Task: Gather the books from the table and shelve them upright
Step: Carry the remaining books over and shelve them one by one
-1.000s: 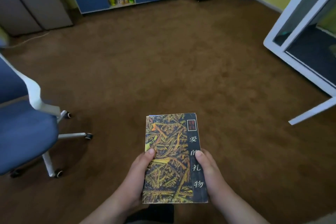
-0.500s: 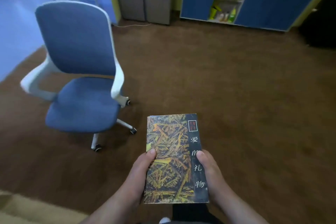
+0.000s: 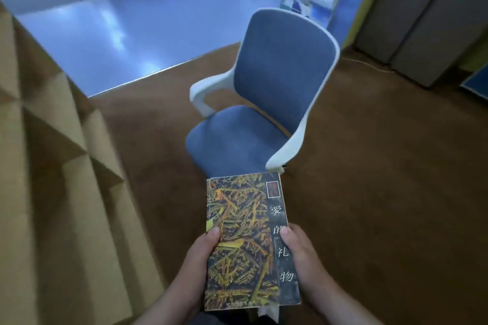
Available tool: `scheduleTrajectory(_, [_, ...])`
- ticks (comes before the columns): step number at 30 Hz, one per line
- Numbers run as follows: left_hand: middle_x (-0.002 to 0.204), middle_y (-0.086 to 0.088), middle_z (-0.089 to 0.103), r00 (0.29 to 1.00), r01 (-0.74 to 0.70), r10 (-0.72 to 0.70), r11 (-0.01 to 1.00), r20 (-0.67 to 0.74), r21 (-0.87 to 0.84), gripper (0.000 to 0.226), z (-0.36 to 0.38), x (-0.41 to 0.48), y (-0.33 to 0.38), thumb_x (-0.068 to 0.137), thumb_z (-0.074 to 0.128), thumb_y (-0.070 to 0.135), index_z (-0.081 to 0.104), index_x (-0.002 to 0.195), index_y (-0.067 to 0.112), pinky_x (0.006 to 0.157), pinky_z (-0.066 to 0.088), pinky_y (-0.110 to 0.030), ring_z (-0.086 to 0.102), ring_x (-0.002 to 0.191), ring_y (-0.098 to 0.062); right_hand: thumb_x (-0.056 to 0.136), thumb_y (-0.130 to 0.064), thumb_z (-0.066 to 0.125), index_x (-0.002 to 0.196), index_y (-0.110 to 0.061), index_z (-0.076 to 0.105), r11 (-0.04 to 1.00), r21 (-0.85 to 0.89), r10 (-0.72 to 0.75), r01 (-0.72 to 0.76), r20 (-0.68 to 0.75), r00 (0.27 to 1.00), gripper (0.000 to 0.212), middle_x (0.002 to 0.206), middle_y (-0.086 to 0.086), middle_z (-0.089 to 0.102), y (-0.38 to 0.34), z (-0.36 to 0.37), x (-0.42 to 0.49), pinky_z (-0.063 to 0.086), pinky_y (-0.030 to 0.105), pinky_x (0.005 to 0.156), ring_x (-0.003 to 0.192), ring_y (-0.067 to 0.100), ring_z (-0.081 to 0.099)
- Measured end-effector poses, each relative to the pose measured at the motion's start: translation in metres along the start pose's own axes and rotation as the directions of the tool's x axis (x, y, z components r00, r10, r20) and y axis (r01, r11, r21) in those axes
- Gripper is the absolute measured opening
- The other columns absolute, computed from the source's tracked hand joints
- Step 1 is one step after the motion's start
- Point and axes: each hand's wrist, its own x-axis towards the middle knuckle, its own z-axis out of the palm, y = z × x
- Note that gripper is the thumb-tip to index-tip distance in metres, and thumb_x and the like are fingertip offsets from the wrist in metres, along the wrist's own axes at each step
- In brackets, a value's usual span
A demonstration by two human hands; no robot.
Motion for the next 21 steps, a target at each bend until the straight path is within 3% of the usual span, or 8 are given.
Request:
scheduleTrajectory(3, [0.122,-0.021,0.069,0.996,-0.008,-0.005,0.988,-0.087,-0.152,0.064,-0.017,0.001,0.025,0.078,0.065,0.057,0.068,0.123,0.011,0.107,0.043,-0.06,0.065,0.115,-0.041,0.052,-0.064,0.074,0.115,-0.01,0.062,0.997,-0.079,0.02,-0.009,0.144,0.989,0.084,0.1,0.013,0.075,-0.021,0.033,0.036,0.057,0.043,0.076,0.086,0.027,0.074])
scheduleTrajectory(5, [0.119,-0.022,0.071,0.989,-0.049,0.018,0.978,-0.149,-0.204,0.066,-0.036,0.005,0.038,0.077,0.063,0.057,0.066,0.124,0.01,0.105,0.044,-0.06,0.067,0.112,-0.042,0.05,-0.064,0.08,0.116,-0.011,0.062,0.992,-0.127,0.043,-0.015,0.219,0.975,0.086,0.1,0.012,0.076,-0.032,0.058,0.063,0.058,0.038,0.07,0.085,0.025,0.076])
scheduleTrajectory(9, [0.12,-0.017,0.071,0.958,-0.138,0.051,0.944,-0.281,-0.3,0.078,-0.077,0.02,0.063,0.065,0.067,0.067,0.063,0.125,0.017,0.106,0.042,-0.058,0.065,0.114,-0.04,0.074,-0.05,0.062,0.123,-0.015,0.058,0.971,-0.24,0.106,-0.016,0.364,0.925,0.06,0.105,0.009,0.076,-0.06,0.119,0.107,0.057,0.023,0.059,0.083,0.017,0.078])
scheduleTrajectory(11, [0.124,-0.014,0.069,0.948,-0.15,0.037,0.929,-0.317,-0.339,0.088,-0.101,0.028,0.078,0.059,0.072,0.075,0.062,0.127,0.019,0.11,0.039,-0.057,0.062,0.119,-0.038,0.082,-0.049,0.065,0.124,-0.014,0.057,0.96,-0.279,0.134,-0.016,0.411,0.902,0.055,0.105,0.008,0.075,-0.078,0.157,0.128,0.057,0.02,0.058,0.082,0.014,0.077])
scheduleTrajectory(14, [0.127,-0.017,0.068,0.93,-0.214,0.064,0.895,-0.362,-0.392,0.078,-0.134,0.035,0.103,0.069,0.07,0.067,0.066,0.127,0.016,0.112,0.037,-0.056,0.062,0.121,-0.039,0.069,-0.056,0.078,0.119,-0.007,0.062,0.937,-0.347,0.131,0.047,0.473,0.871,0.072,0.098,0.008,0.078,-0.096,0.208,0.159,0.056,0.02,0.061,0.08,0.013,0.077])
scheduleTrajectory(18, [0.124,-0.016,0.07,0.904,-0.292,0.098,0.852,-0.416,-0.434,0.07,-0.172,0.036,0.136,0.074,0.067,0.067,0.071,0.122,0.016,0.11,0.04,-0.055,0.064,0.118,-0.037,0.101,-0.024,0.058,0.121,-0.002,0.06,0.908,-0.41,0.166,0.087,0.543,0.823,0.03,0.1,0.008,0.074,-0.121,0.267,0.182,0.055,0.019,0.06,0.074,0.007,0.074])
scheduleTrajectory(21, [0.118,-0.015,0.073,0.845,-0.376,0.067,0.779,-0.531,-0.501,0.063,-0.191,0.032,0.159,0.074,0.068,0.061,0.072,0.118,0.016,0.107,0.044,-0.053,0.067,0.113,-0.037,0.1,-0.031,0.06,0.122,-0.004,0.059,0.879,-0.458,0.199,0.134,0.606,0.77,0.035,0.105,0.01,0.073,-0.131,0.312,0.198,0.056,0.02,0.062,0.079,0.009,0.075])
